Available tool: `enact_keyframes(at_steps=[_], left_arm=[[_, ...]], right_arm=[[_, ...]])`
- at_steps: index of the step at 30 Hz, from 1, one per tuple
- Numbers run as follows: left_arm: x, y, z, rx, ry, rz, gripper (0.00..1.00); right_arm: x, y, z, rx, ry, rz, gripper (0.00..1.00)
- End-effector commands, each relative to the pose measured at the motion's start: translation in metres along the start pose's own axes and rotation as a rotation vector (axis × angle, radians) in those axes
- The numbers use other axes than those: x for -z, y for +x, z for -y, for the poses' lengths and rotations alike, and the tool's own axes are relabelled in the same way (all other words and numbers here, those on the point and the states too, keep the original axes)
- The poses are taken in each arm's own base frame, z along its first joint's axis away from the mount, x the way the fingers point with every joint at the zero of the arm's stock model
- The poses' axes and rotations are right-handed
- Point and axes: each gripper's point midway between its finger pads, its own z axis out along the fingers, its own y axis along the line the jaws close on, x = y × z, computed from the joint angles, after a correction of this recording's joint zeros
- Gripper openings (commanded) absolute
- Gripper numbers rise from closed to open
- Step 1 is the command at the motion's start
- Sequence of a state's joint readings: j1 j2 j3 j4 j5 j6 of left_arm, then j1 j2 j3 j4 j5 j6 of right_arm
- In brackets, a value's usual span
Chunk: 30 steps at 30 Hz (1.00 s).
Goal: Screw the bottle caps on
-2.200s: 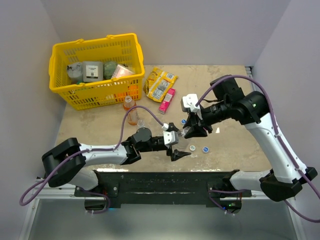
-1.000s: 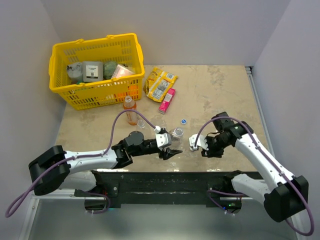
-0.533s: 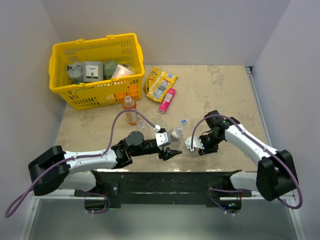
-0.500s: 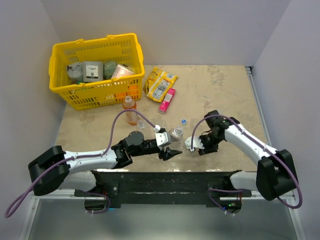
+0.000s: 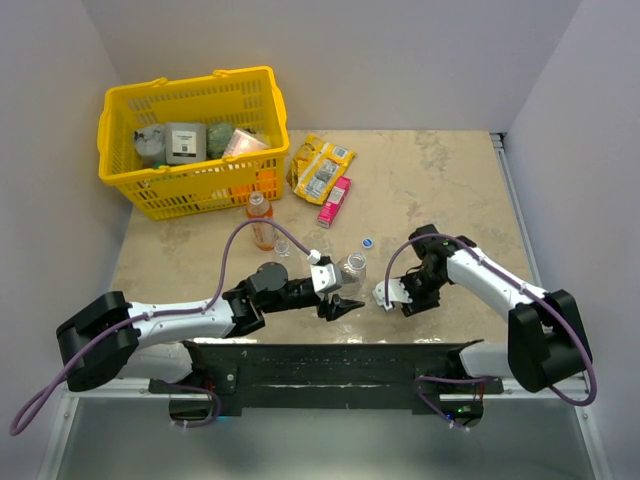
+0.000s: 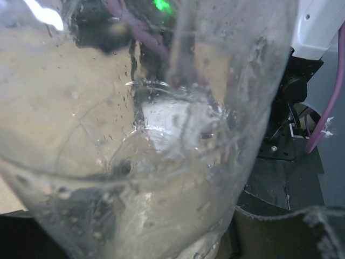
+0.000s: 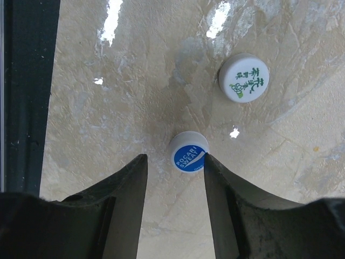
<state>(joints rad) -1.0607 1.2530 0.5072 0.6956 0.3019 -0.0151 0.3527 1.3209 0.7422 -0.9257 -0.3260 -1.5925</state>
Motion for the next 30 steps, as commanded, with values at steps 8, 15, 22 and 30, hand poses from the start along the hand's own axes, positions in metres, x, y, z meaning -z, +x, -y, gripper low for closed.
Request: enact_keyframes(at_steps=[8, 15, 22, 30], left_arm=[[-0.003, -0.021, -0.004, -0.022, -0.017, 0.081, 0.0], [-0.004, -0.021, -0.005, -0.022, -0.02, 0.084, 0.0], [-0.005, -0.018, -0.006, -0.024, -0.026, 0.08, 0.0], [-0.002, -0.006, -0.004, -0.03, -0.02, 0.064, 0.0]], right_arm=[[-0.009, 0.007, 0.007, 0.02, 0.01, -0.018, 0.48], [-0.013, 0.011, 0.005, 0.012, 0.0, -0.03, 0.45], [-0.014, 0.014, 0.004, 0.017, 0.013, -0.049, 0.45], [0.016, -0.003, 0.015, -0.033, 0.084, -0.006, 0.2]])
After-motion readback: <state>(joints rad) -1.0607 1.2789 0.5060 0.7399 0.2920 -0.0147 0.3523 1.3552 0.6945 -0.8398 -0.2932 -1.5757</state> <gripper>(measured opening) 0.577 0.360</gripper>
